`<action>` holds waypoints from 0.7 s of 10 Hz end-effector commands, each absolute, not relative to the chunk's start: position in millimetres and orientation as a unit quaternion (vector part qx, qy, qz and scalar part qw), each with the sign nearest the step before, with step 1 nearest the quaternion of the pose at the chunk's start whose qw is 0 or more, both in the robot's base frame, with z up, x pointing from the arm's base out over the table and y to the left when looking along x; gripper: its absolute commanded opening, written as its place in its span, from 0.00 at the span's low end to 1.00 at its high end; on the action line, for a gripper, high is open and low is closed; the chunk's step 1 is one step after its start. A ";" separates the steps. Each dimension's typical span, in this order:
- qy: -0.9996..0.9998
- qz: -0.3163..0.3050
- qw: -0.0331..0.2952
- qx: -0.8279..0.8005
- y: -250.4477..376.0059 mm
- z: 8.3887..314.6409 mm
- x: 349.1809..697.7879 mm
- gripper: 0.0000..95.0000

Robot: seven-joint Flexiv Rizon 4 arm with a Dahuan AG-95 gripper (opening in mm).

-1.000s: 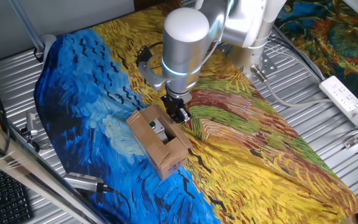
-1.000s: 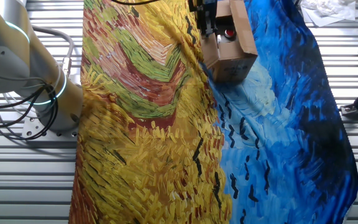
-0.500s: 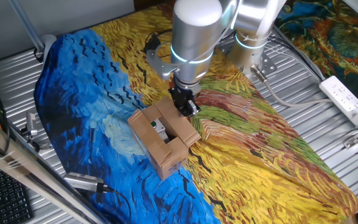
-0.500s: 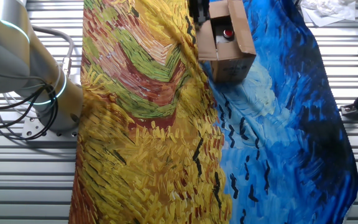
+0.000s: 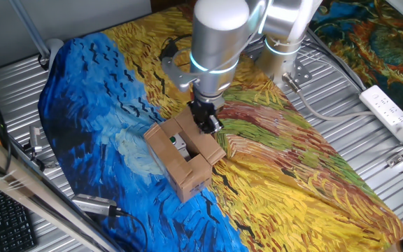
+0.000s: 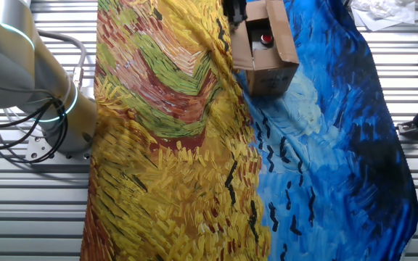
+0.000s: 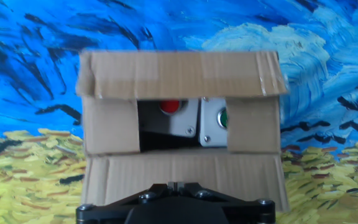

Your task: Open a box

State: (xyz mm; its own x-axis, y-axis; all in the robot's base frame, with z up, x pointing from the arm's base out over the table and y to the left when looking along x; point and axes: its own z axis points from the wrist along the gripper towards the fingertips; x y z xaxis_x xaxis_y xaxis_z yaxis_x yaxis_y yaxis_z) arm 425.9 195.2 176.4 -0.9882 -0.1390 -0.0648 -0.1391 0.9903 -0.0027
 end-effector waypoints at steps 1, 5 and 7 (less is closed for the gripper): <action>0.997 0.001 0.035 -0.070 195.0 172.3 434.2 0.00; 0.997 0.002 0.036 -0.072 194.7 160.6 451.7 0.00; 0.997 0.002 0.036 -0.073 195.3 157.0 461.6 0.00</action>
State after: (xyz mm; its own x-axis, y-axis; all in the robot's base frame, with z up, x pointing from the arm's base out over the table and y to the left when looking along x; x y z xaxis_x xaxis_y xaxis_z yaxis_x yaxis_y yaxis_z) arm 463.7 195.3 156.2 -0.9865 -0.1462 -0.0731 -0.1465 0.9892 -0.0018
